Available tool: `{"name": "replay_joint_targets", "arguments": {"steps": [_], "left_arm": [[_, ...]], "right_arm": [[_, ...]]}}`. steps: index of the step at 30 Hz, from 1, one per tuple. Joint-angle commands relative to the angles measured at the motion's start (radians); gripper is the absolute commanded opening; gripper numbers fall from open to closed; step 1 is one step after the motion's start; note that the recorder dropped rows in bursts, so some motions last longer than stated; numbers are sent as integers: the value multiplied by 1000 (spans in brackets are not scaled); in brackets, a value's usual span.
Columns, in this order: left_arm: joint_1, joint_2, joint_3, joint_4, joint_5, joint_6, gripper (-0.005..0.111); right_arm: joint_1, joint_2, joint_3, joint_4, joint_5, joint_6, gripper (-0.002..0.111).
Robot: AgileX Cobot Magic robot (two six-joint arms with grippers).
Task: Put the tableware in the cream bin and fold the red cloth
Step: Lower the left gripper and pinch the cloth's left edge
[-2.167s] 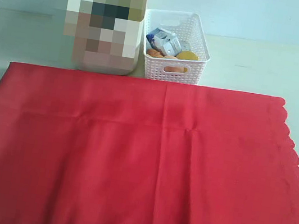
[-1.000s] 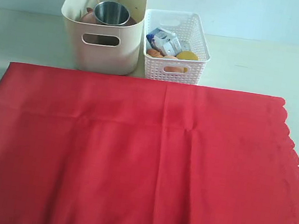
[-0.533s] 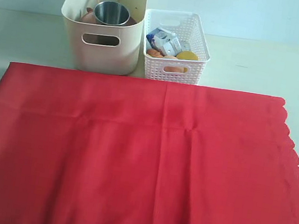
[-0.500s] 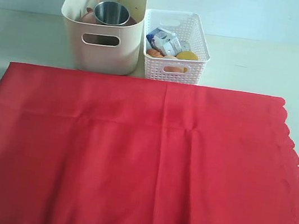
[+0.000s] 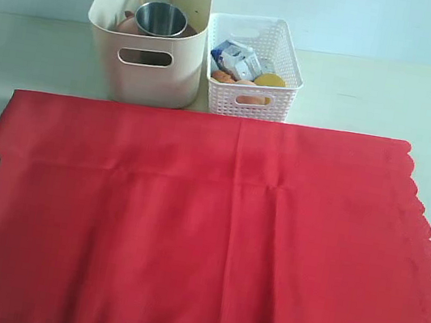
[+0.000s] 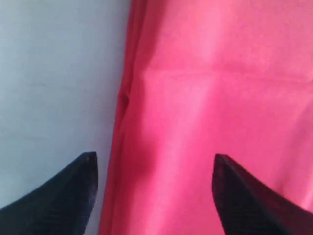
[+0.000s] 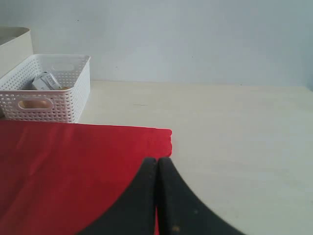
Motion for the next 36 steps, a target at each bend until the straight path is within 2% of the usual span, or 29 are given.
{"name": "replay_joint_targets", "arguments": {"steps": [1,10,22,27,30,34,36], "left_arm": [[4,27,1,-56,-13,59,65],[4,99,1,-168,-10,200,65],[1,166,1,-169,-10,244,63],[-17,175,1,-171,12,271,46],[-21,189,1,-173,32,271,31],[-21,191,1,-173,50,271,4],[-21,191,1,-177,54,271,0]], "right_arm": [[-5,-7,5,0,-11,-2,0],[-5,-7,5,0,-11,-2,0],[-5,-7,5,0,-11,-2,0],[-5,-7,5,0,-11,-2,0],[-5,-7,5,0,-13,-2,0],[-5,-7,5,0,-11,-2,0],[-5,-7,5,0,-11,-2,0]]}}
